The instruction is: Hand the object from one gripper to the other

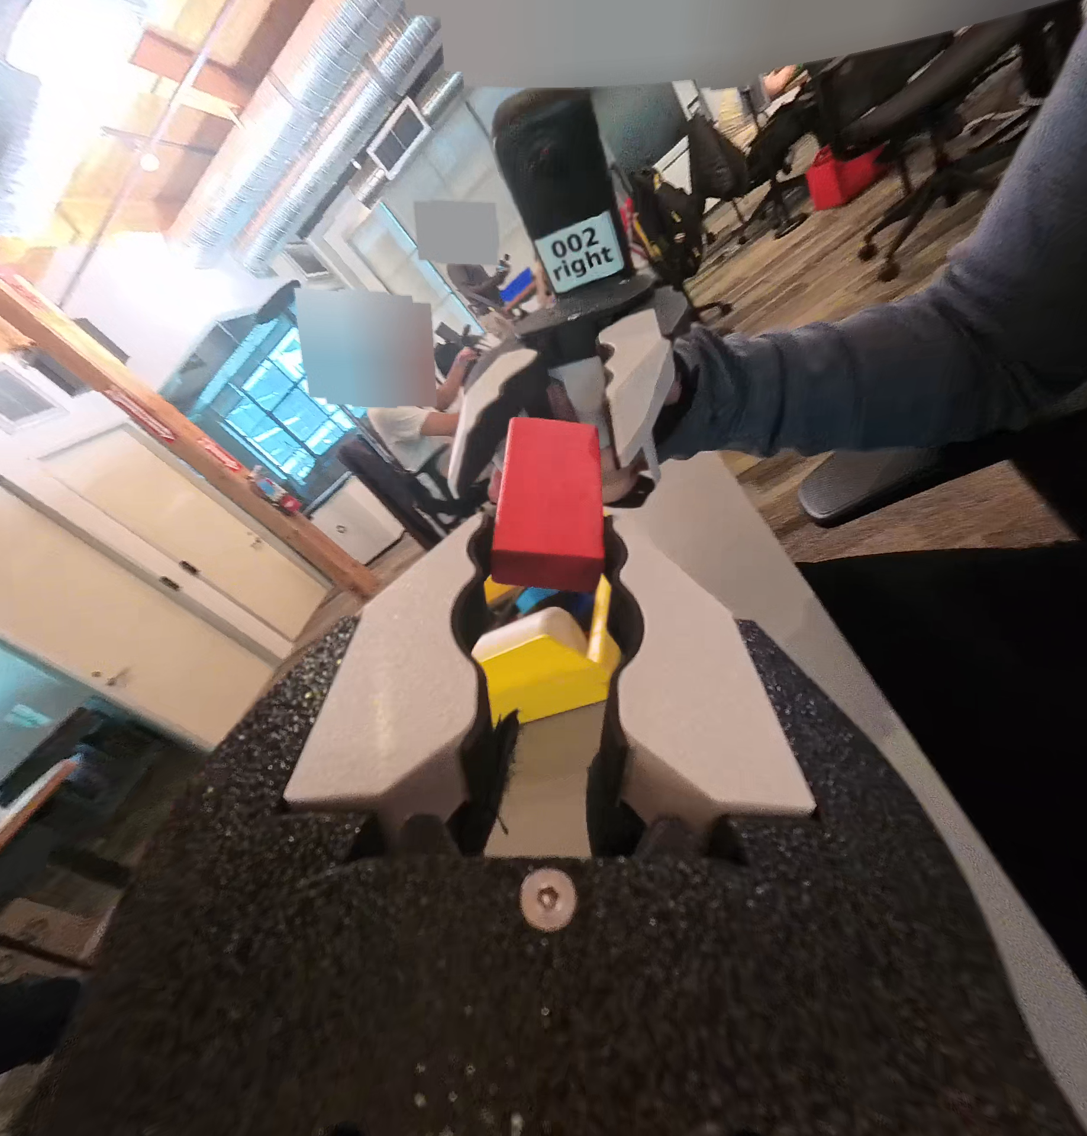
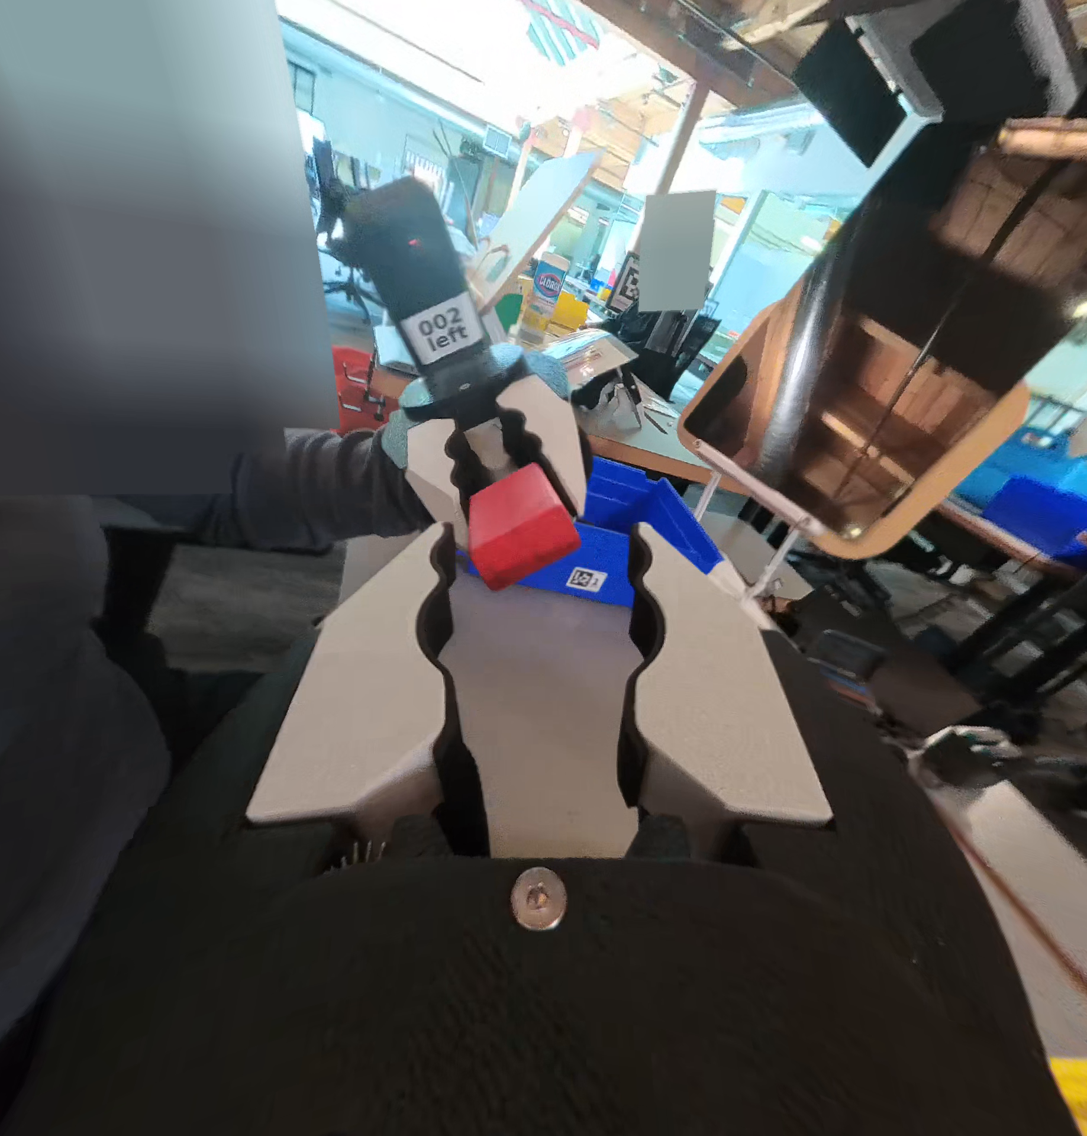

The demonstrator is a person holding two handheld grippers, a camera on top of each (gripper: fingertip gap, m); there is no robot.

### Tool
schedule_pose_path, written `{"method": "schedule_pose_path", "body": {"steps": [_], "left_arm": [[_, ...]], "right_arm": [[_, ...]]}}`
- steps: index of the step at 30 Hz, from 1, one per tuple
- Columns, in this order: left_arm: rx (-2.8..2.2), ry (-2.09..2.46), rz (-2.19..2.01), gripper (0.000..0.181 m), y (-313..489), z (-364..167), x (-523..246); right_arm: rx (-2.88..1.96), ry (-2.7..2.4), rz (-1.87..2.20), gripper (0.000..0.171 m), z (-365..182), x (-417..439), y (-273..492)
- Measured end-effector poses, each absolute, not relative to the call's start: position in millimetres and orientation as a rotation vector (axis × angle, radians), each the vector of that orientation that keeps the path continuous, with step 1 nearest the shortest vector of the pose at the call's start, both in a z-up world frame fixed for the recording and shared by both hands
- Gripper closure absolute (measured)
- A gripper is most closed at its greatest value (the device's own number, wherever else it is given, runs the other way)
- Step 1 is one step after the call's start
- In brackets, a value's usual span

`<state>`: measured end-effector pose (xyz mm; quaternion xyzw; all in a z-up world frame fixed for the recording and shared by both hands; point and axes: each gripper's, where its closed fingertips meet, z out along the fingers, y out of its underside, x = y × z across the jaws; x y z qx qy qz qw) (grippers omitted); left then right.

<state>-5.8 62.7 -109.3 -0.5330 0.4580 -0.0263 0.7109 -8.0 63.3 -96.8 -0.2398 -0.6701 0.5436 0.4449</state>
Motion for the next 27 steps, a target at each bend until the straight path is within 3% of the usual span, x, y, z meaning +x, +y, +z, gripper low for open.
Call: {"method": "schedule_pose_path", "body": {"steps": [6, 8, 14, 18, 22, 27], "left_arm": [[-1.069, 1.135, 0.517, 0.148, 73, -112, -20], [-1.041, 1.179, 0.602, 0.148, 74, -115, -18], [-1.03, 1.184, 0.559, 0.147, 73, -117, -16], [-1.133, 1.136, 0.378, 0.147, 76, -120, -15], [-1.238, 1.055, 0.174, 0.135, 76, -119, -15], [-1.305, 1.096, 0.17, 0.155, 77, -129, -17]], "right_arm": [[-0.953, -1.681, 1.548, 0.116, -105, -16, 75], [-1.022, -1.71, 1.635, 0.125, -109, -16, 69], [-1.039, -1.743, 1.635, 0.154, -116, -18, 65], [-0.947, -1.745, 1.524, 0.156, -114, -18, 66], [-0.724, -1.766, 1.3, 0.156, -115, -14, 65], [-0.577, -1.835, 0.908, 0.156, -130, -16, 68]]}}
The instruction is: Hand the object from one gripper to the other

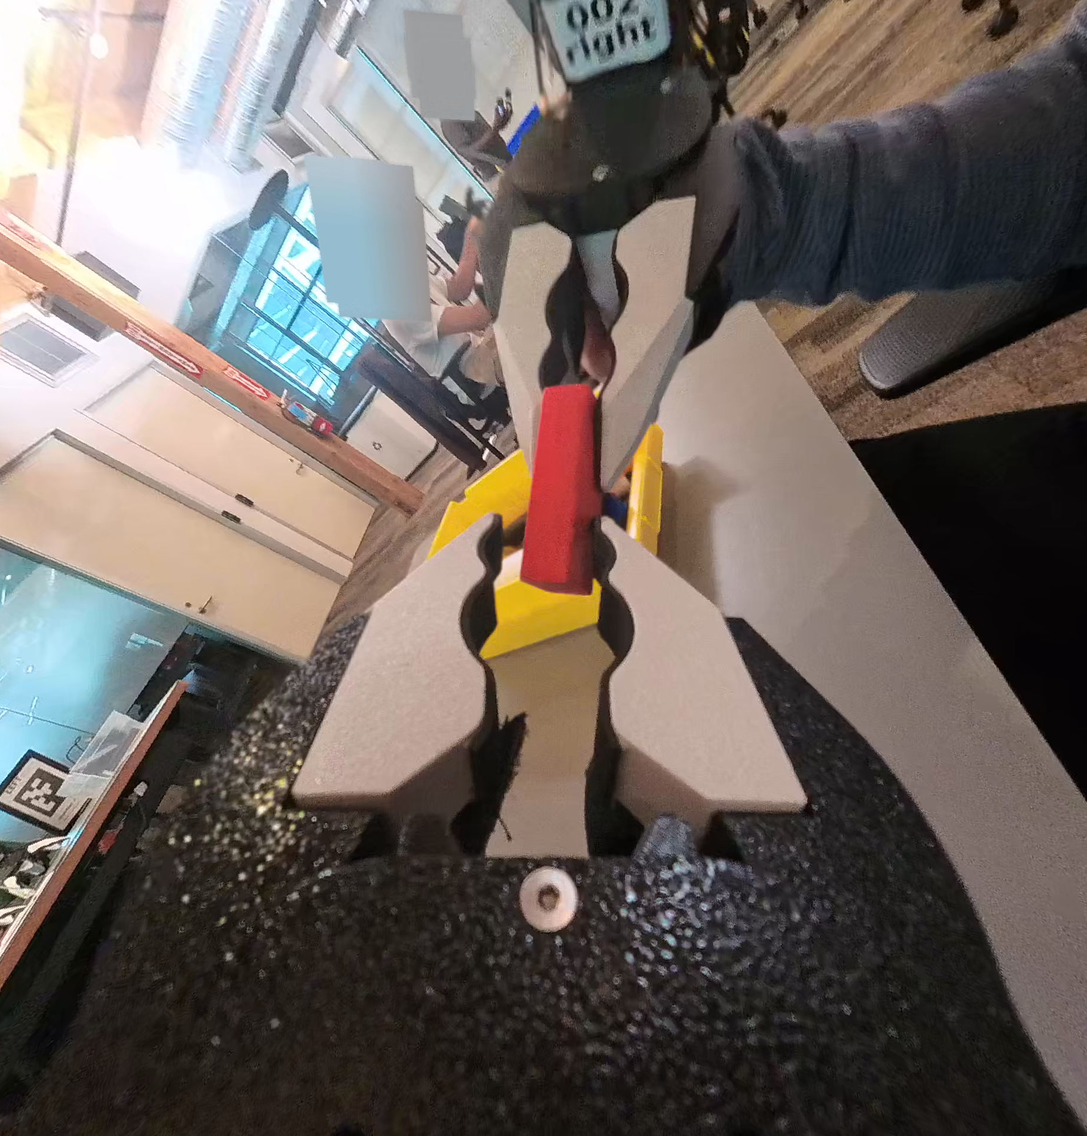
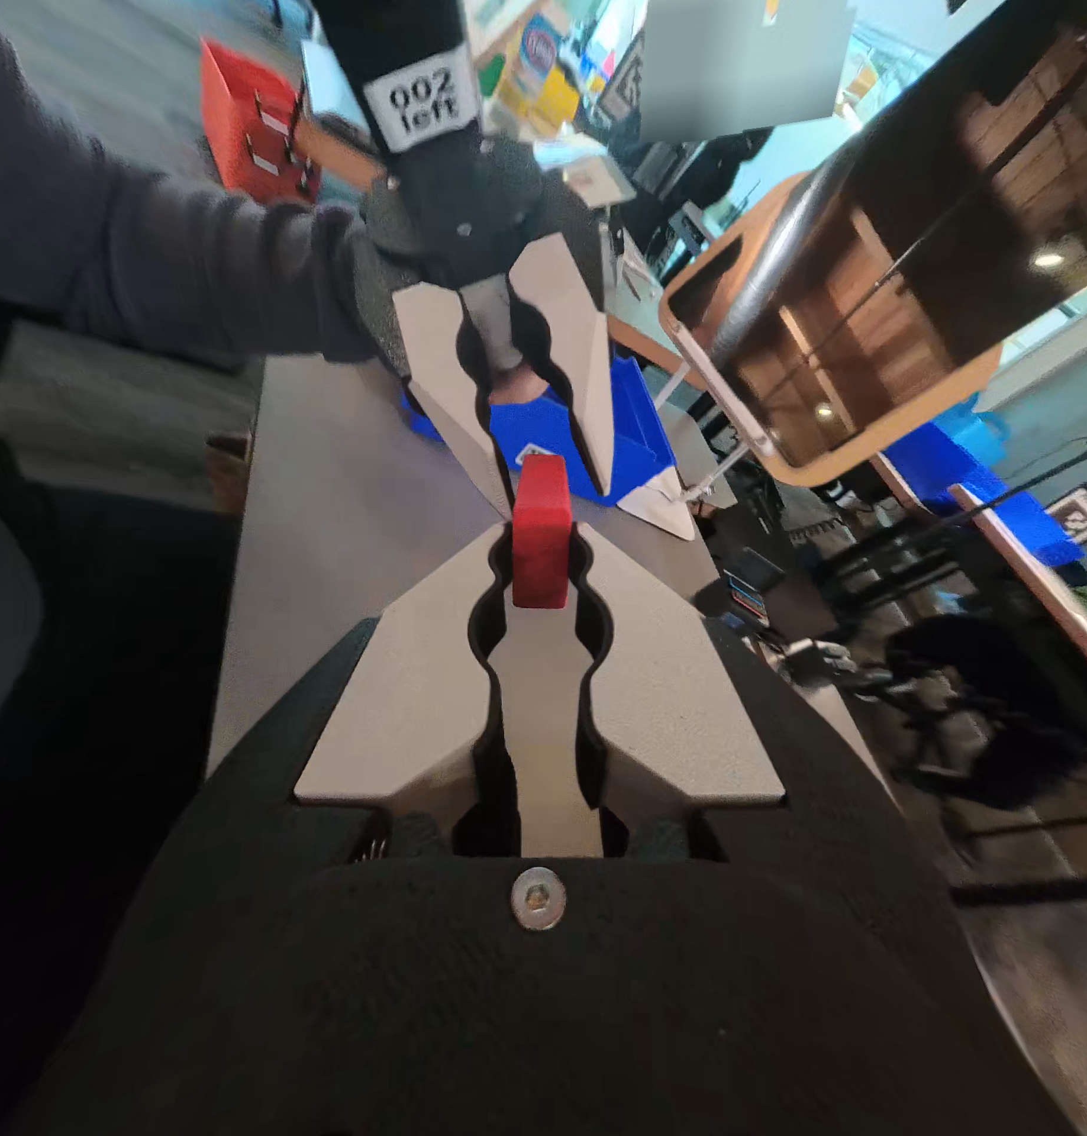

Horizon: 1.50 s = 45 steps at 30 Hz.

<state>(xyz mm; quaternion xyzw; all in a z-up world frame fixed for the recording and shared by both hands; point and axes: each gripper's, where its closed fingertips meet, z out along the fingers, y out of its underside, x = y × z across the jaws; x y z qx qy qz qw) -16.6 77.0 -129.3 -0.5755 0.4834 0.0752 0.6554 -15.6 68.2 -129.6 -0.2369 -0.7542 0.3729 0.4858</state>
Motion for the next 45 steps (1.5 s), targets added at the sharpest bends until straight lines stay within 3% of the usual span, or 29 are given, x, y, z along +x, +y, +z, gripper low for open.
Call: {"method": "schedule_pose_path", "body": {"steps": [9, 14, 15, 19, 26, 30, 32, 36, 45], "left_arm": [[-1.432, 1.116, 0.428, 0.165, 96, -146, -25], [-1.466, 0.781, 0.162, 0.166, 103, -120, -41], [-1.468, 0.733, 0.001, 0.167, 100, -117, -36], [-1.428, 0.568, -0.586, 0.167, 85, -98, -20], [-1.52, 0.516, -1.059, 0.167, 72, -107, -3], [-1.559, 0.522, -1.222, 0.167, 67, -114, 4], [-1.57, 0.536, -1.248, 0.167, 65, -117, 7], [-1.581, 0.571, -1.274, 0.167, 60, -119, 12], [-1.55, 0.579, -1.31, 0.167, 58, -116, 16]], "right_arm": [[-0.579, -1.829, 0.529, 0.154, -139, -22, 86], [-0.49, -1.631, 0.409, 0.083, -111, -27, 100], [-0.425, -1.594, 0.354, 0.08, -108, -28, 100], [-0.194, -1.52, 0.252, 0.08, -108, -31, 84], [-0.102, -1.424, 0.368, 0.078, -94, -24, 65], [-0.056, -1.464, 0.355, 0.079, -99, -21, 59], [-0.048, -1.474, 0.349, 0.092, -100, -19, 59], [-0.045, -1.511, 0.36, 0.098, -104, -18, 58], [-0.117, -1.582, 0.425, 0.1, -107, -16, 61]]}}
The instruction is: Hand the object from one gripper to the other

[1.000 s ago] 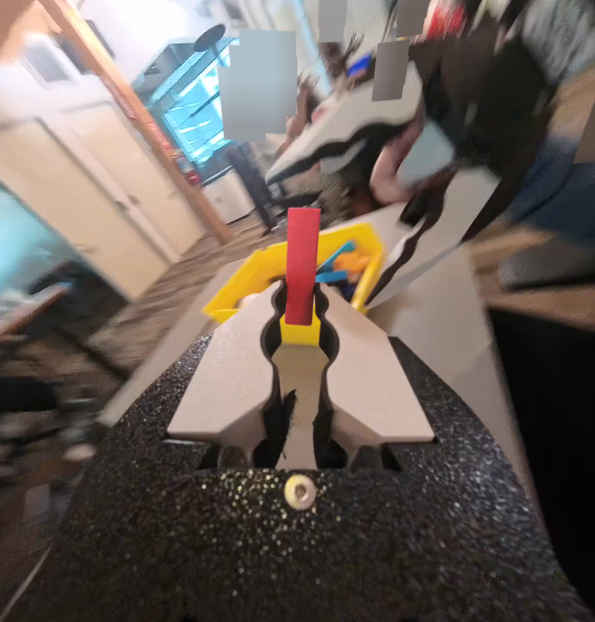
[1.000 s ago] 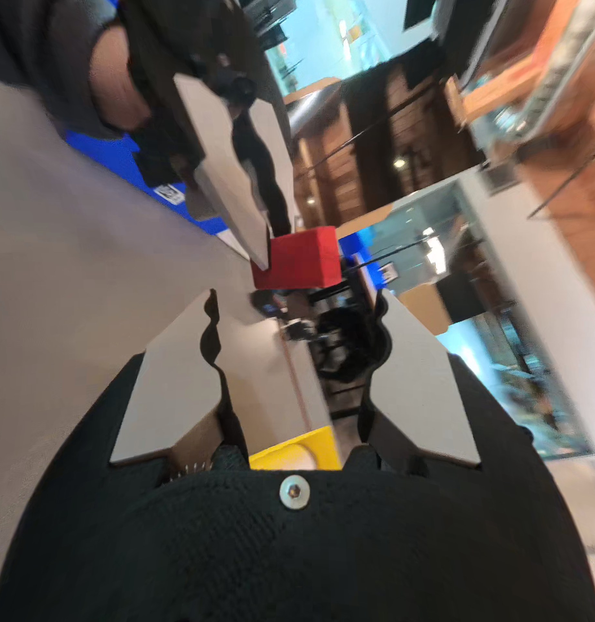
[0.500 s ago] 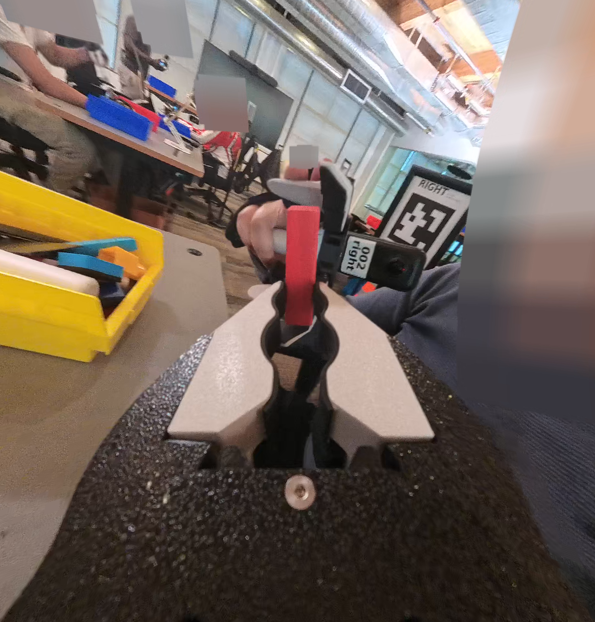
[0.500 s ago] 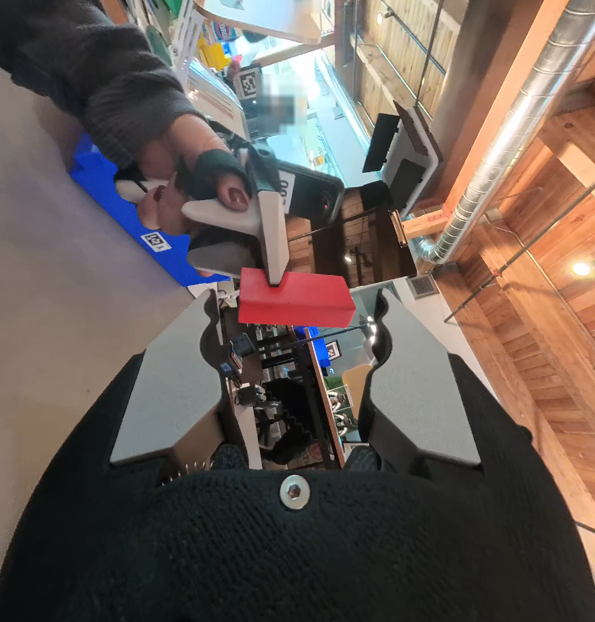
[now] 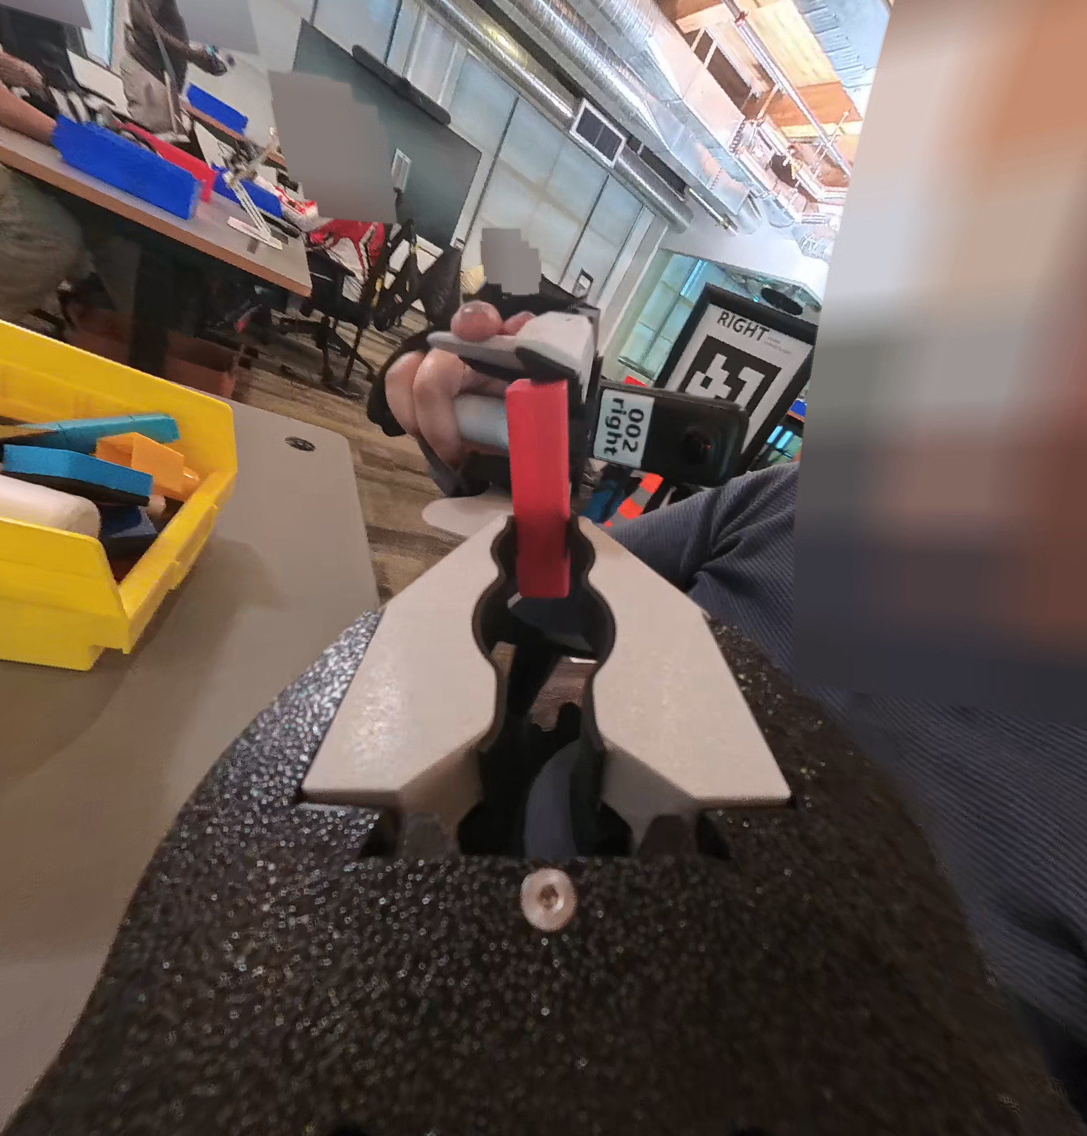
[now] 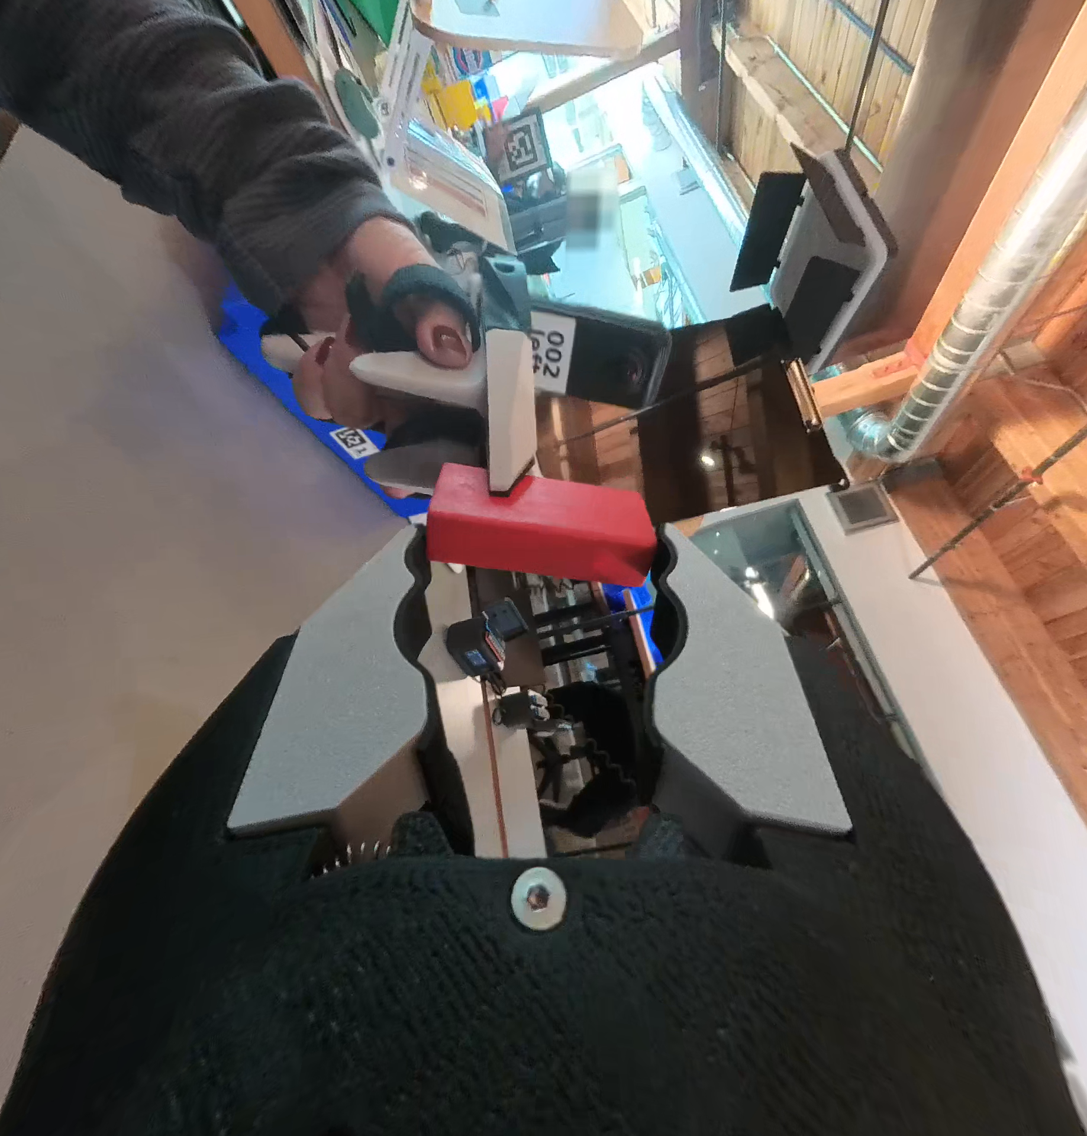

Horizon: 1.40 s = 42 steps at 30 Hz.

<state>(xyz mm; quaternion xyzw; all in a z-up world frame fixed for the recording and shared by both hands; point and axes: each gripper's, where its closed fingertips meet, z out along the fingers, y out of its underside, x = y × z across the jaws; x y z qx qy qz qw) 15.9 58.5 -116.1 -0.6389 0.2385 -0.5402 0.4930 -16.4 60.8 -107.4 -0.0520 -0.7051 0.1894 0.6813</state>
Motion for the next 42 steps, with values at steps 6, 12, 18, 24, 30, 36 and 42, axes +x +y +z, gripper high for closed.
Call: {"method": "schedule_pose_path", "body": {"steps": [6, 12, 18, 24, 30, 36, 42], "left_arm": [[-1.457, 0.653, -0.744, 0.077, 82, -110, -7], [-1.152, 1.037, 0.564, 0.094, 97, -127, -39], [-0.938, 1.144, 0.803, 0.123, 89, -128, -7], [-1.025, 1.058, 0.679, 0.167, 91, -121, -12], [-1.483, 0.875, 0.001, 0.167, 98, -134, -22], [-1.701, 0.672, -1.0, 0.166, 67, -135, 2], [-1.771, 0.695, -1.374, 0.165, 47, -151, 18]], "right_arm": [[-0.456, -1.587, 0.688, 0.1, -104, -25, 87], [-0.898, -1.675, 1.418, 0.1, -109, -24, 74], [-1.116, -1.806, 1.808, 0.099, -124, -19, 46], [-1.033, -1.788, 1.764, 0.095, -123, -24, 45], [-0.576, -1.579, 1.172, 0.073, -97, -20, 78], [-0.197, -1.59, 0.559, 0.058, -110, -19, 67], [-0.127, -1.724, 0.457, 0.047, -139, -30, 45]]}}
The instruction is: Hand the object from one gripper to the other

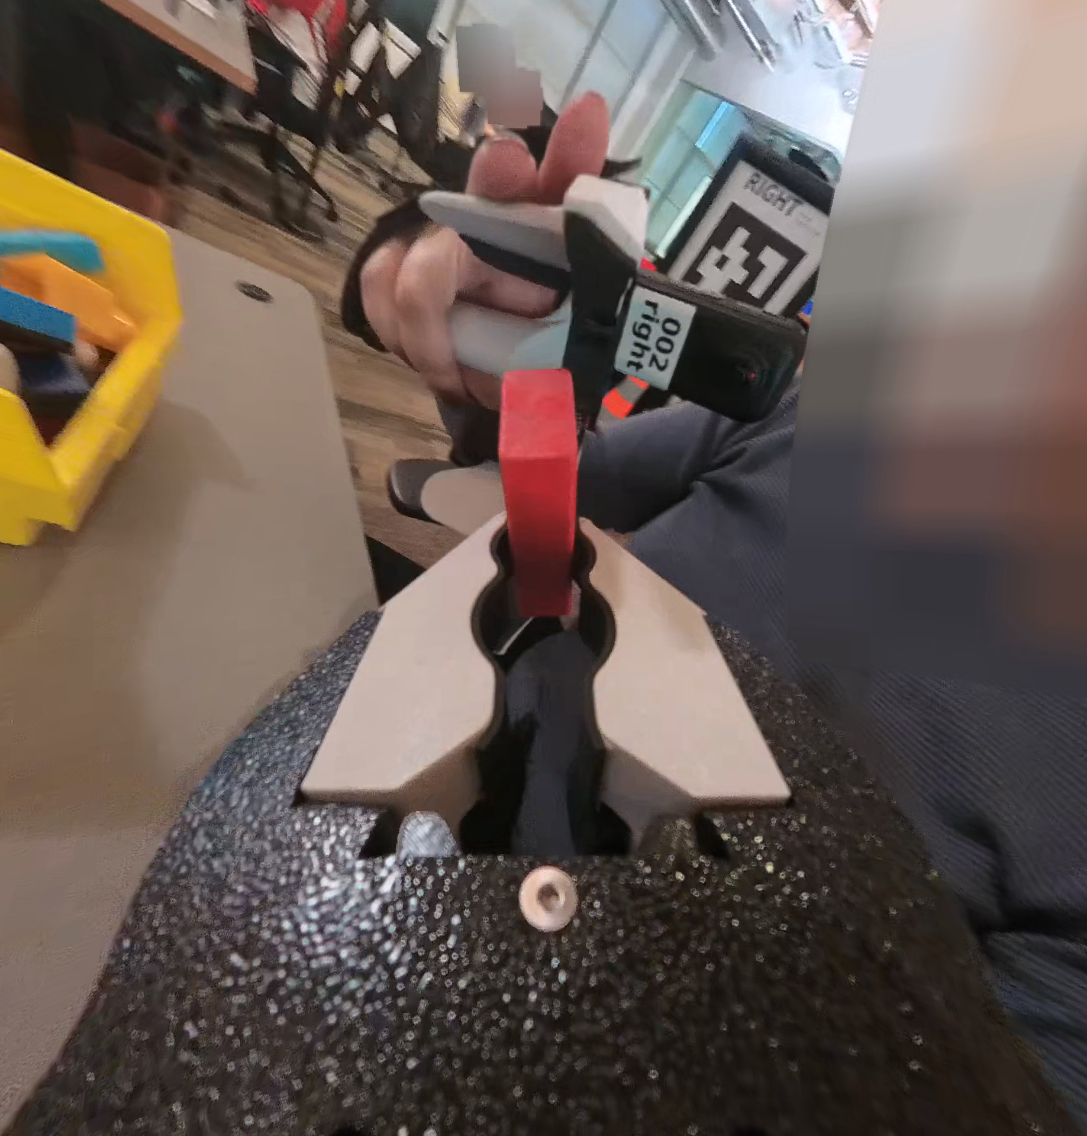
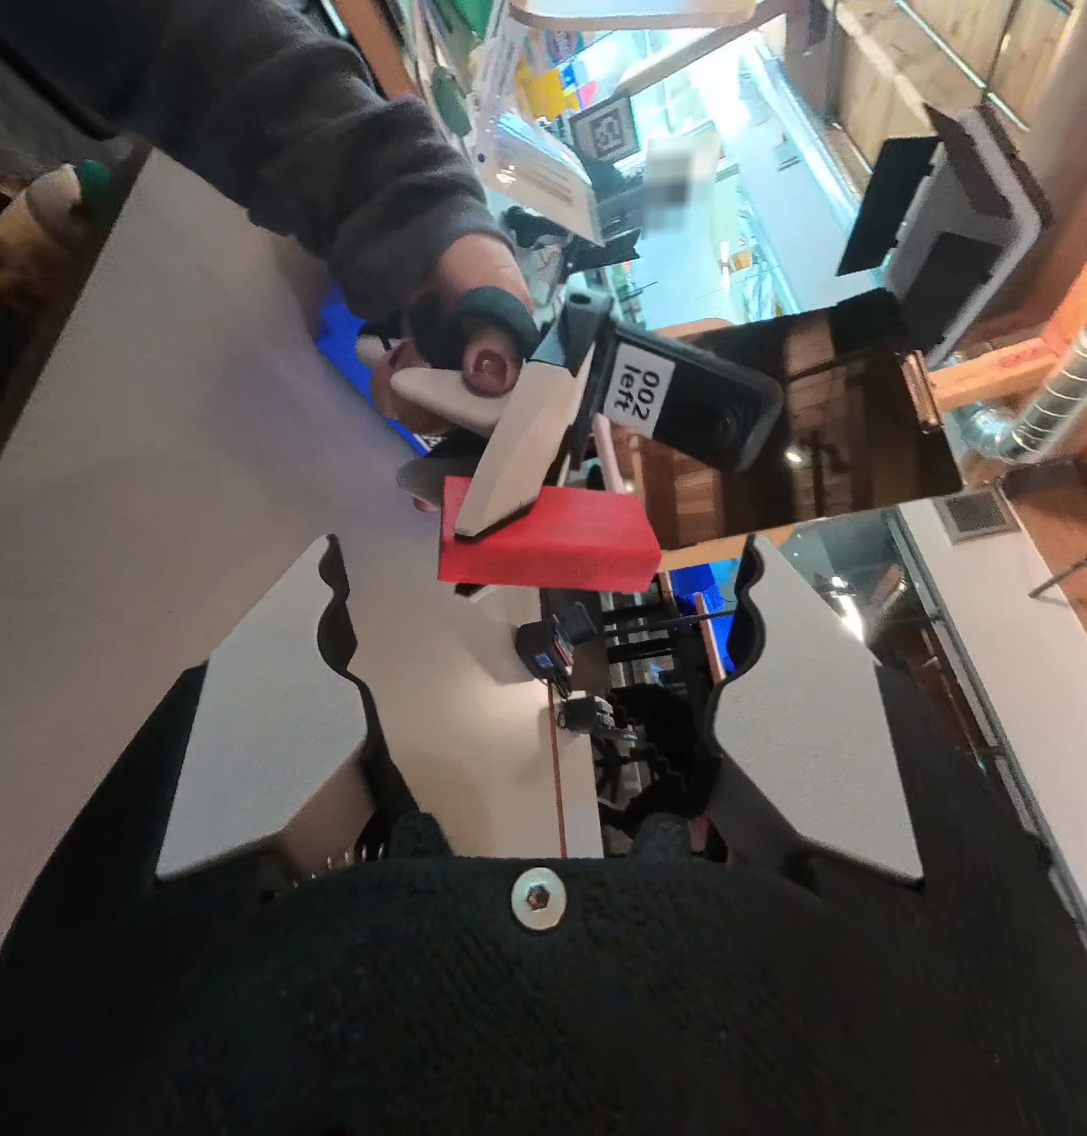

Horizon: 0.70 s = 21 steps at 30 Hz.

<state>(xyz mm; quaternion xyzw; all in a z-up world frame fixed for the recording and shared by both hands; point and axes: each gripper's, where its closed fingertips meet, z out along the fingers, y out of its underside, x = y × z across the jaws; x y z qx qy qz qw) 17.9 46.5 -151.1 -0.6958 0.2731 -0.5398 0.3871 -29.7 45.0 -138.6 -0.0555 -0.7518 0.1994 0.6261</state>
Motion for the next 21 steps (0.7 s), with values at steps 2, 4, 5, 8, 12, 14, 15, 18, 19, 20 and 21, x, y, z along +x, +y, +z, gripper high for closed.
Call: {"method": "schedule_pose_path", "body": {"steps": [2, 4, 5, 8, 12, 14, 15, 18, 19, 20, 21], "left_arm": [[-1.778, 0.722, -1.422, 0.166, 42, -155, 23], [-1.793, 0.736, -1.414, 0.166, 41, -158, 25], [-1.793, 0.74, -1.415, 0.165, 41, -158, 25], [-1.808, 0.754, -1.389, 0.166, 40, -161, 25], [-1.769, 0.76, -1.417, 0.165, 40, -157, 29], [-1.721, 0.706, -1.395, 0.154, 48, -149, 26], [-1.695, 0.67, -1.359, 0.124, 55, -144, 22], [-1.622, 0.673, -1.028, 0.067, 75, -139, 2], [-1.592, 0.7, -0.846, 0.056, 83, -140, -7], [-1.559, 0.732, -0.639, 0.05, 90, -140, -16], [-1.523, 0.776, -0.425, 0.05, 96, -141, -25]], "right_arm": [[-0.12, -1.755, 0.452, 0.053, -146, -32, 41], [-0.109, -1.775, 0.446, 0.065, -151, -32, 39], [-0.106, -1.783, 0.451, 0.072, -153, -32, 38], [-0.104, -1.774, 0.467, 0.092, -152, -31, 39], [-0.15, -1.783, 0.557, 0.099, -148, -28, 39], [-0.221, -1.773, 0.623, 0.099, -143, -28, 45], [-0.272, -1.757, 0.677, 0.099, -139, -29, 48], [-0.473, -1.707, 0.887, 0.099, -128, -33, 64], [-0.556, -1.702, 0.964, 0.099, -127, -34, 70], [-0.636, -1.723, 1.065, 0.099, -129, -34, 72], [-0.718, -1.768, 1.189, 0.1, -134, -32, 69]]}}
